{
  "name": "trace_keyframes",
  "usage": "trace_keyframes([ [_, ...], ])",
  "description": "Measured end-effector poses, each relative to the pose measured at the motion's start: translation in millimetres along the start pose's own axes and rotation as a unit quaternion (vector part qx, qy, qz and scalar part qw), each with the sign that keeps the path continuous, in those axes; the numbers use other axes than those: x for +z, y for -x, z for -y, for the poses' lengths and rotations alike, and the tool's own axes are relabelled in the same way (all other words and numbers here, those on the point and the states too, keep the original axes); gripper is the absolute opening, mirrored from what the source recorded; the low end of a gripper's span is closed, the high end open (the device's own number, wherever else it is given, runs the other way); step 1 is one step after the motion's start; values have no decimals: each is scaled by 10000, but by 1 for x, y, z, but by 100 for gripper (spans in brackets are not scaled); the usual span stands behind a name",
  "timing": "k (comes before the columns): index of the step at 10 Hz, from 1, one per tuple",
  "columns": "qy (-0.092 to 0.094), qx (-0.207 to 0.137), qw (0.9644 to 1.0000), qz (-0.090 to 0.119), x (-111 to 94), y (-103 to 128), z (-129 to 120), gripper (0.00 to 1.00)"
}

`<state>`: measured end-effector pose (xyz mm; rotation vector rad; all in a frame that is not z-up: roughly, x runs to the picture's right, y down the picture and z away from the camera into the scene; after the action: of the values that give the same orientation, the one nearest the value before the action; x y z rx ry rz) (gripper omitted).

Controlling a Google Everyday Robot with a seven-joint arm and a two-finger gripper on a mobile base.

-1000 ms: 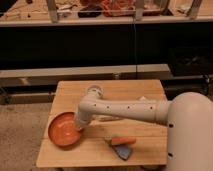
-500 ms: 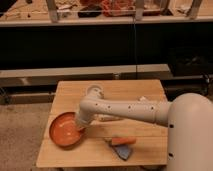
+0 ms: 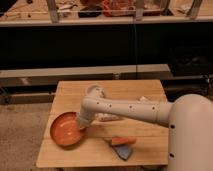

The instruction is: Push the ceramic bowl across the table

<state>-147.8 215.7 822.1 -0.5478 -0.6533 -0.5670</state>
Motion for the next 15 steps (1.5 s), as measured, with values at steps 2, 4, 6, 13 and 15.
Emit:
trace_keyframes([
  [2,12,-28,10000,15,0,-2,2,4],
  [4,37,-92,9999,26,-1,-4,5,4],
  [6,26,-100,9999,28,-3,-11,8,4],
  [13,21,-130,9999,81,-8,-44,18,4],
  [15,16,-108,9999,92,-8,-53,19,4],
])
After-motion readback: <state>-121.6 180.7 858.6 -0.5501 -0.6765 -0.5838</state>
